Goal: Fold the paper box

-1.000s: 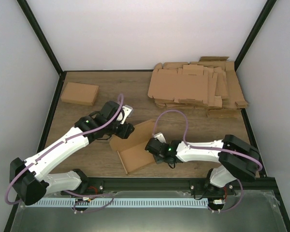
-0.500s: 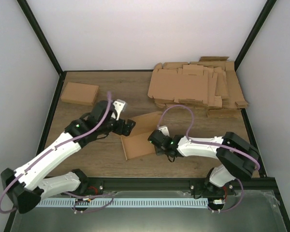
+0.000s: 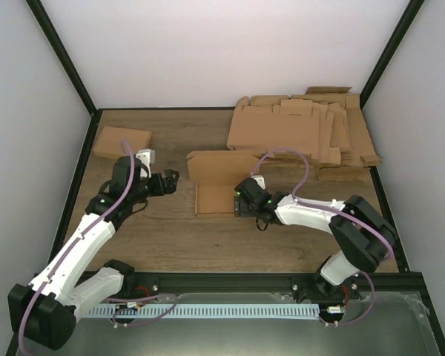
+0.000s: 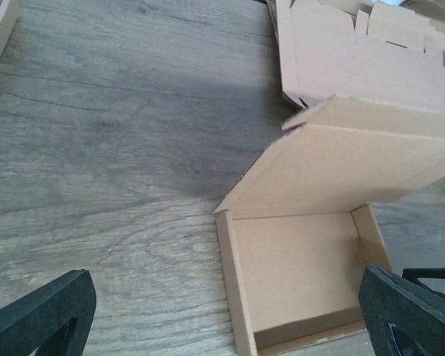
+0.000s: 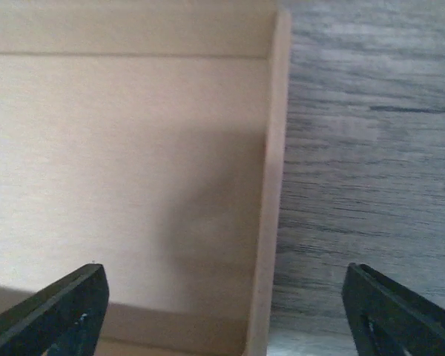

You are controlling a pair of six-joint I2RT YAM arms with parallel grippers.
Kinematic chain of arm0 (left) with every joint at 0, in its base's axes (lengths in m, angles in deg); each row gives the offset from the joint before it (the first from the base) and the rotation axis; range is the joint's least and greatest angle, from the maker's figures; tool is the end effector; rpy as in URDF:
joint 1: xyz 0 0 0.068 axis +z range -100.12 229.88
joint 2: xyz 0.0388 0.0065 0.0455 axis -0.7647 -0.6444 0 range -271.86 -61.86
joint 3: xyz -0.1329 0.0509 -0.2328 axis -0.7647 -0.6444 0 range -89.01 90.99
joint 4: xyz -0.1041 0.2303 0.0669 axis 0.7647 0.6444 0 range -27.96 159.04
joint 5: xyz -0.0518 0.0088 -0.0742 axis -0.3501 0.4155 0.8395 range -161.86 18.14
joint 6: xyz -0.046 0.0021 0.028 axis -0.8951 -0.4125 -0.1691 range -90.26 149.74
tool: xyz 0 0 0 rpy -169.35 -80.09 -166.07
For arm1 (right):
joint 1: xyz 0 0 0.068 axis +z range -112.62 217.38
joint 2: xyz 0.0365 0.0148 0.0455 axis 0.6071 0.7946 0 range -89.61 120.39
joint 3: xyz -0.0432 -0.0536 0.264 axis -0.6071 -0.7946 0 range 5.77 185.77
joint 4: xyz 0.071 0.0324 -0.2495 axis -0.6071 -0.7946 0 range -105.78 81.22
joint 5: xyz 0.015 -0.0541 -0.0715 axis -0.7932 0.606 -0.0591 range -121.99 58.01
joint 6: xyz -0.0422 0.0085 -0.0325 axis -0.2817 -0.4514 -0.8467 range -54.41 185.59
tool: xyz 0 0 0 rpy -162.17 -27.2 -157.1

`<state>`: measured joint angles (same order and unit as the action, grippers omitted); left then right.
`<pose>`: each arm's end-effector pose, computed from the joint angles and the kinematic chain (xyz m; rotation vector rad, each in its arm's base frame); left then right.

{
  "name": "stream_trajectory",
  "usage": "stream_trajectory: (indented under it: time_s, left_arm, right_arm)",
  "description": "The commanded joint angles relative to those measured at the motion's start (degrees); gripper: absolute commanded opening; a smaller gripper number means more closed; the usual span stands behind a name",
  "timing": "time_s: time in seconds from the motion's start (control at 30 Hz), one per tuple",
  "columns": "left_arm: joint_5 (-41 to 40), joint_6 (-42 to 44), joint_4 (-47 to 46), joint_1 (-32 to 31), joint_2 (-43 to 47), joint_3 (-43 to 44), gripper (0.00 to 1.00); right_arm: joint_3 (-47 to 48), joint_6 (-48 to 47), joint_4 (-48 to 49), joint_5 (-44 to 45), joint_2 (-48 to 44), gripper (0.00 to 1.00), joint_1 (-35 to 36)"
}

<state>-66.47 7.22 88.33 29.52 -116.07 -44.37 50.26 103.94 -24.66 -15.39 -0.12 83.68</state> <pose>0.1918 -0.0749 0.2820 0.0116 2.2426 -0.5170 0.2048 0.1996 0.1522 -0.0813 2.5713 0.1722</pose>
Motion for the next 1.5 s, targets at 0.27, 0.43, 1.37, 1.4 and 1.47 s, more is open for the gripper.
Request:
stream_trajectory:
  time_s: [0.27, 0.43, 1.37, 1.4, 1.47]
  left_arm:
    - [6.5, 2.0, -13.2, 0.7, -1.1, -6.4, 1.0]
    - [8.4, 2.0, -16.0, 0.7, -1.4, -8.9, 1.0]
    - [10.9, -0.5, -34.6, -0.6, -2.4, -20.2, 0.95]
    - [11.6, -0.3, -35.2, -0.6, -3.3, -20.1, 0.95]
    - [13.6, 0.4, -35.5, -0.6, -5.1, -19.2, 0.94]
  right_arm:
    - [-3.3, -14.7, 8.4, -17.1, -16.3, 0.95, -9.9]
    - [-11.1, -17.8, 20.0, -24.4, -23.8, 0.97, -17.8]
    - [-18.5, -17.0, 36.4, -38.1, -21.6, 1.0, -26.1]
    - [-18.1, -17.5, 36.4, -38.7, -21.1, 1.0, -26.5]
    - [-16.0, -19.0, 35.6, -42.0, -18.4, 1.0, -27.3]
